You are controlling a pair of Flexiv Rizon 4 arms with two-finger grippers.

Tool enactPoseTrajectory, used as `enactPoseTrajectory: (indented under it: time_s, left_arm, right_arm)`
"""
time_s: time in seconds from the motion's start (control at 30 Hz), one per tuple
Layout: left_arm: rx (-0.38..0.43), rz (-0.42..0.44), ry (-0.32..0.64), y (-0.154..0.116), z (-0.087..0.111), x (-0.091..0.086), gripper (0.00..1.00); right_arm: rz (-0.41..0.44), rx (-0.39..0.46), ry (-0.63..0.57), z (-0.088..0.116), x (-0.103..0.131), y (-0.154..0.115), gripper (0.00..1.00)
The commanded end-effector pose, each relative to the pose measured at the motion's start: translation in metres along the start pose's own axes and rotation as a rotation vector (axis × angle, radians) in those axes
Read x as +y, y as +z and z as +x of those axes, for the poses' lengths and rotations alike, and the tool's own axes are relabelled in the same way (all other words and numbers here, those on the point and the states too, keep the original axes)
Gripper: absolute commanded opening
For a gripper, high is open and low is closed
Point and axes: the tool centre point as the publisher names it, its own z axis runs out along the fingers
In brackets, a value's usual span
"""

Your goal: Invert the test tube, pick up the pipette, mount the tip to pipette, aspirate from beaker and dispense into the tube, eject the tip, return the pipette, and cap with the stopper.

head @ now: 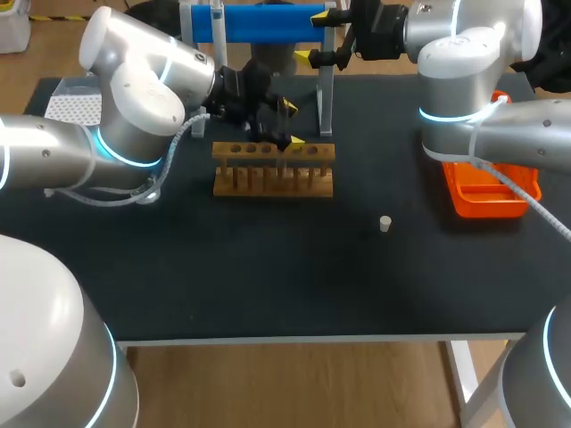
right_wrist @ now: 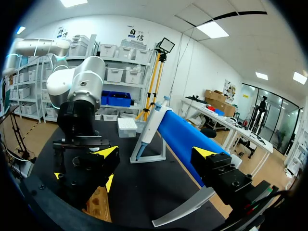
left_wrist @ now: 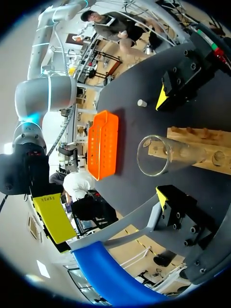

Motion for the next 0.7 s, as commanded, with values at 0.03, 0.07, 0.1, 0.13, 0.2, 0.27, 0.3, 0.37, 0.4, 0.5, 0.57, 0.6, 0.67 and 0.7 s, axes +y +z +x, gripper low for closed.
enactPoseTrajectory:
  time_s: [0.03,0.07,0.1,0.13,0.2,0.27,0.3,0.37,0.4,0.5,0.57,0.6,0.67,0.7]
  left_arm:
    - [0.000,0.001,0.001,0.001,0.000,0.000,1.00]
    - [0.000,0.001,0.001,0.001,0.000,0.000,1.00]
    - [0.000,0.001,0.001,0.001,0.000,0.000,1.00]
    - [0.000,0.001,0.001,0.001,0.000,0.000,1.00]
    - [0.000,0.001,0.001,0.001,0.000,0.000,1.00]
    - [0.000,0.001,0.001,0.001,0.000,0.000,1.00]
    - [0.000,0.001,0.001,0.001,0.000,0.000,1.00]
    - [0.000,0.001,0.001,0.001,0.000,0.000,1.00]
    - [0.000,0.001,0.001,0.001,0.000,0.000,1.00]
    - [0.000,0.001,0.001,0.001,0.000,0.000,1.00]
    - [0.000,0.001,0.001,0.001,0.000,0.000,1.00]
    - [0.000,0.001,0.001,0.001,0.000,0.000,1.00]
    - [0.000,0.001,0.001,0.001,0.000,0.000,1.00]
    - [0.000,0.001,0.001,0.001,0.000,0.000,1.00]
  right_arm:
    - [0.000,0.000,0.000,0.000,0.000,0.000,1.00]
    - [0.000,0.000,0.000,0.000,0.000,0.000,1.00]
    - [0.000,0.000,0.000,0.000,0.000,0.000,1.00]
    - [0.000,0.000,0.000,0.000,0.000,0.000,1.00]
    - [-0.006,0.008,0.003,0.002,0.002,-0.005,1.00]
    - [0.010,-0.010,-0.020,0.005,-0.001,-0.017,1.00]
    - [0.030,-0.034,-0.049,0.019,-0.025,-0.088,1.00]
    - [0.030,-0.044,-0.049,0.025,-0.030,-0.112,1.00]
    - [0.030,-0.047,-0.049,0.030,-0.032,-0.125,1.00]
    - [0.030,-0.057,-0.043,0.039,-0.041,-0.155,1.00]
    - [0.037,-0.058,-0.037,0.047,-0.045,-0.172,1.00]
    - [0.035,-0.060,-0.030,0.054,-0.045,-0.182,1.00]
    - [0.033,-0.060,-0.030,0.058,-0.049,-0.192,1.00]
    - [0.030,-0.064,-0.026,0.062,-0.051,-0.199,1.00]
